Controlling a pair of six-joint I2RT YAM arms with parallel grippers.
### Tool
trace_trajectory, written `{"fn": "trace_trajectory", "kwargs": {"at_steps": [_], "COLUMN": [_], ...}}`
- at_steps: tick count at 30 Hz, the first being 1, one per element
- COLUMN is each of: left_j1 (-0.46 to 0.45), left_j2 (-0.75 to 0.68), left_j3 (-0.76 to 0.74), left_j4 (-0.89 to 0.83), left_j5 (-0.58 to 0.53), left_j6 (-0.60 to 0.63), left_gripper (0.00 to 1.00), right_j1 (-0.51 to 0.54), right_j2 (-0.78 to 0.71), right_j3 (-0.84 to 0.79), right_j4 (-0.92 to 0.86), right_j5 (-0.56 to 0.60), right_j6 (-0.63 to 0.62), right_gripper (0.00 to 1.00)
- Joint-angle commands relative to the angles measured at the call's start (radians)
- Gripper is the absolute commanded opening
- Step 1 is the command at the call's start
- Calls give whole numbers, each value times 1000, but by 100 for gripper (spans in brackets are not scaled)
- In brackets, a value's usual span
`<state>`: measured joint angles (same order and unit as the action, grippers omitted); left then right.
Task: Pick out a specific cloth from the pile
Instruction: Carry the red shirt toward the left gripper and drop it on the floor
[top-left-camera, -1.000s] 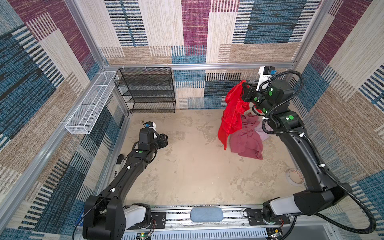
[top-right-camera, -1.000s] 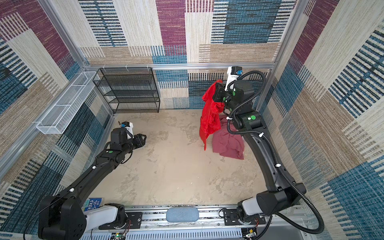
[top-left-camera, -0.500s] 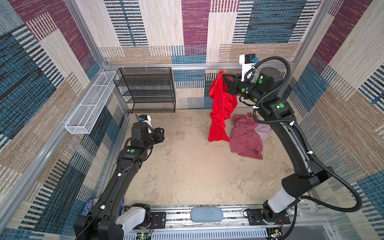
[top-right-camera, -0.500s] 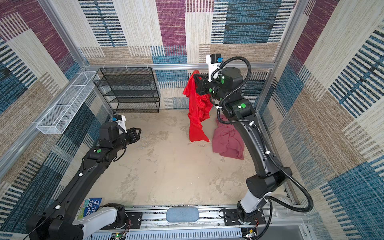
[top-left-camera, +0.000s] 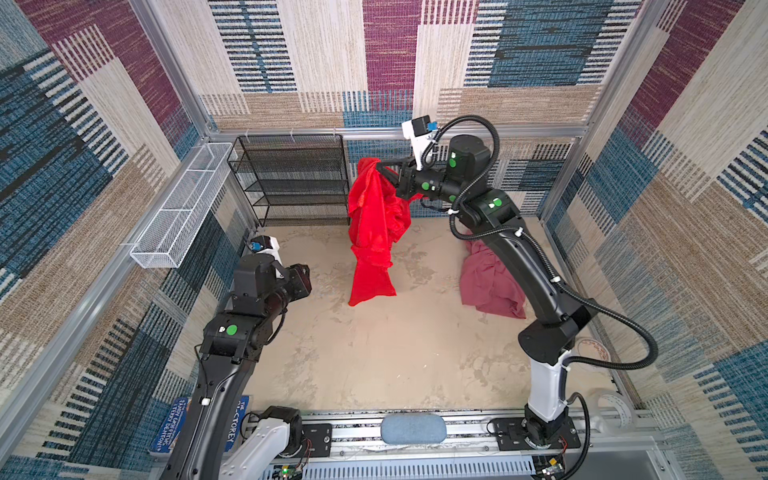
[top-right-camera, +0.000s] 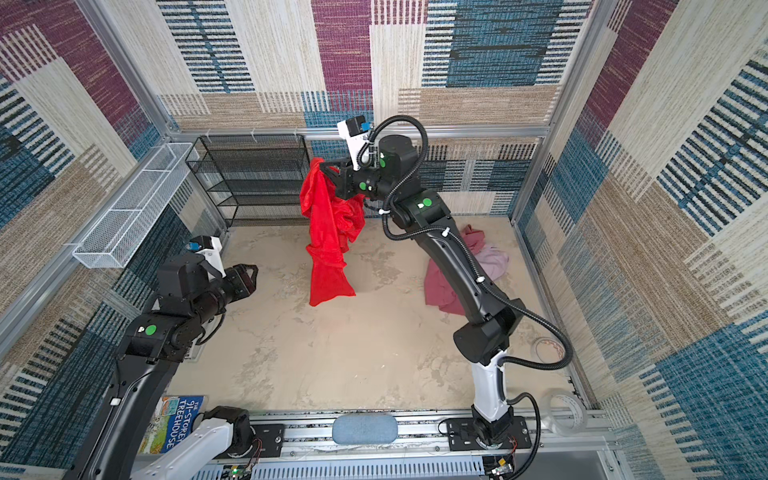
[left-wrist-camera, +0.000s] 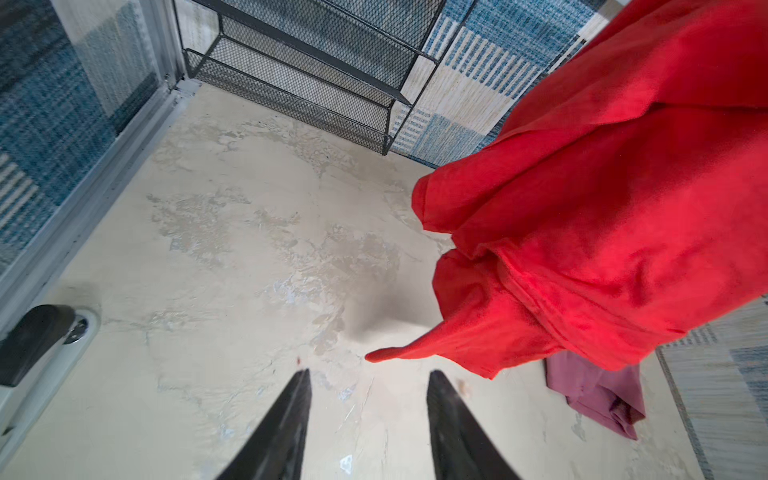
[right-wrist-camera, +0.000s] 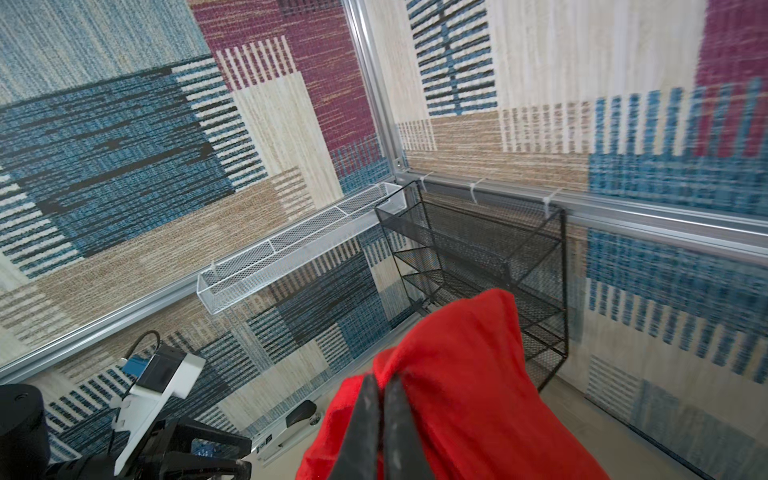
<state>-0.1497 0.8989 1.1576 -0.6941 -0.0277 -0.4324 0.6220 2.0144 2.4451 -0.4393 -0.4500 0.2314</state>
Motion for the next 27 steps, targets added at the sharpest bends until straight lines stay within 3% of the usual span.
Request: {"fn": "trace_trajectory", "kwargs": {"at_steps": [1,6,27], "left_j1": [1,2,6], "left_j2": [-23,-62,-115], "left_j3": [20,29,35], "left_j4": [-90,-128,-181], "left_j5": [-50,-61,-83], "left_j6": [44,55,68], "left_gripper": [49,49,51], "right_j1": [39,87,201], "right_j2": [73,184,497], "right_j3": [68,141,150], "right_j4": [46,88,261], "right_j5": [-34,-60,-63], "right_j6": [6,26,125], "right_gripper": [0,0,0]}}
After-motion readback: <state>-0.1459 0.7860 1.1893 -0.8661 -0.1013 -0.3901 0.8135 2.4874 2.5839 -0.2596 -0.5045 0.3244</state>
